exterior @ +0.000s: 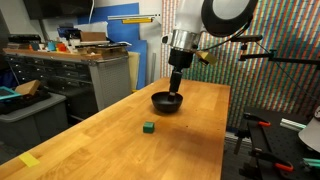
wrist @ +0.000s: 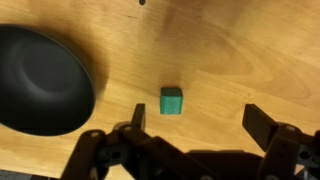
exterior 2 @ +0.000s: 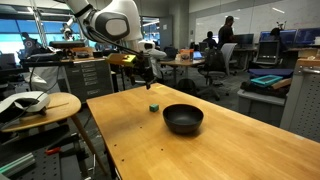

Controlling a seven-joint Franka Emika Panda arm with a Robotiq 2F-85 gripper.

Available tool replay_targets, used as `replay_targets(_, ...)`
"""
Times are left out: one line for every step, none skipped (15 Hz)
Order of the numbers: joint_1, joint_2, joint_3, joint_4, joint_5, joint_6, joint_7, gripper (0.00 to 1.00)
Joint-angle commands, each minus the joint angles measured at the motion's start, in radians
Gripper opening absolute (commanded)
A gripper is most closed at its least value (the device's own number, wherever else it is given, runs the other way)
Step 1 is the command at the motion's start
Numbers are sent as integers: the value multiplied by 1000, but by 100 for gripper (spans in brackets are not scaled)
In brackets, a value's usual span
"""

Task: Put the green block in the black bowl

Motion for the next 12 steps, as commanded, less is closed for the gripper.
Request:
replay_targets(-36, 100, 35, 88, 47, 9, -119, 100)
replay_targets(-46, 122, 43, 103, 47, 11, -138, 100)
replay_targets(-56, 141, 53, 117, 51, 11, -155, 100)
replay_targets(-66, 161, 61, 130, 48, 11, -163, 100)
replay_targets(-75, 179, 69, 142, 45, 12, -169, 100)
replay_targets(-84, 200, 77, 154, 43, 17, -168, 100)
replay_targets(-90, 221, 83, 166, 36, 31, -162, 100)
replay_targets(-95, 240, 88, 176, 32, 39, -153, 100)
replay_targets(-97, 259, 92, 187, 26, 46, -139, 100)
replay_targets(-100, 277, 97, 196, 23, 56, -127, 100)
replay_targets(-103, 293, 101, 204, 20, 66, -123, 100)
replay_targets(-104, 310, 104, 211, 14, 74, -119, 100)
